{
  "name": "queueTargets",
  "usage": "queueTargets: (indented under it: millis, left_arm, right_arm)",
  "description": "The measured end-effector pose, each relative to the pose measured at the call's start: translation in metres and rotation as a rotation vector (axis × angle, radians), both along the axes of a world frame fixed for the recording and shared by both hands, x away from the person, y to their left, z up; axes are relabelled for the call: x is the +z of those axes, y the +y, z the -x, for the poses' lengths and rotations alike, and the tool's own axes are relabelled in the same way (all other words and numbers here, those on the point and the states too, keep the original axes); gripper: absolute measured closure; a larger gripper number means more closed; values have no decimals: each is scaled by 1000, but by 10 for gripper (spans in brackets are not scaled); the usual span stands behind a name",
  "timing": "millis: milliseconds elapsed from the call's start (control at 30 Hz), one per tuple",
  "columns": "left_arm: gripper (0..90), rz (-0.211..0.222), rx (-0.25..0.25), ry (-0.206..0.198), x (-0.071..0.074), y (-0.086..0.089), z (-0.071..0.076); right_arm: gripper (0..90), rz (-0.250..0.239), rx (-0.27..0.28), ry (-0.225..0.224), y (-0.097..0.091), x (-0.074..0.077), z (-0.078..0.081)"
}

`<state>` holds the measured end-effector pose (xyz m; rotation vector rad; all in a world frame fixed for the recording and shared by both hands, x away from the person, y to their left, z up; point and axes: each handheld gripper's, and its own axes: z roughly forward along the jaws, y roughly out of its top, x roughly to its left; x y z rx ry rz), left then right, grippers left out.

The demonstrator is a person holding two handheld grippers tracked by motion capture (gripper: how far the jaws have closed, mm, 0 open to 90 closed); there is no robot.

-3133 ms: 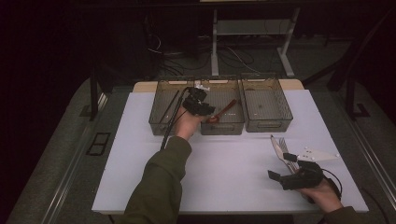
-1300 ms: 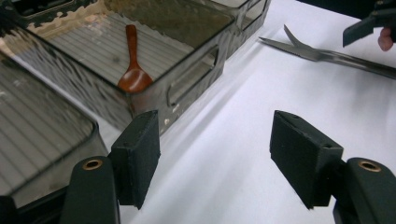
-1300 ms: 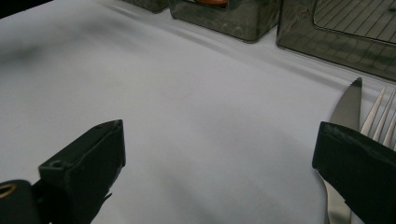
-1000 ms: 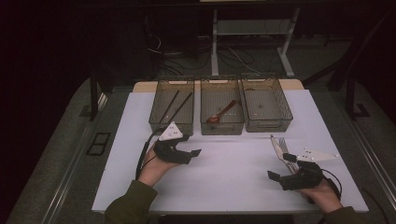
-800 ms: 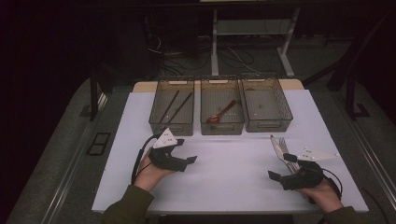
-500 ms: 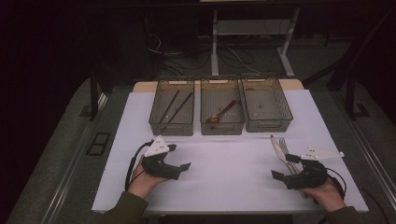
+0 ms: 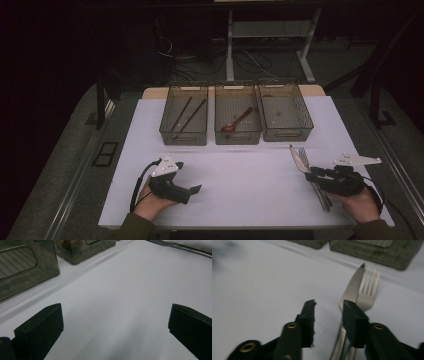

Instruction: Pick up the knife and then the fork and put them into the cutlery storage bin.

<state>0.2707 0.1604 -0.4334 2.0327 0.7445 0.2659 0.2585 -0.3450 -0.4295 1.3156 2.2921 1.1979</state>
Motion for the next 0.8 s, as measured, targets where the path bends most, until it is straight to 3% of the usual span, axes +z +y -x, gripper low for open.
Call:
queueTargets:
  millis: [133,200,500,800]
  left_arm:
    - [0,-6,-8,1,-2,-1,0]
    - [0,-6,-14,2,-2,-1,0]
    - [0,-24,-33,2,-3,-2,0]
    - [0,-25,-38,2,-3,-3,1]
  right_arm:
    - [848,48,-14,30,-5,-3,-2]
    - [888,63,-16,48,-7,-5,-3]
    - [891,137,-14,89,-4,-10,-2]
    - [892,162,-33,103,-4,-11,0]
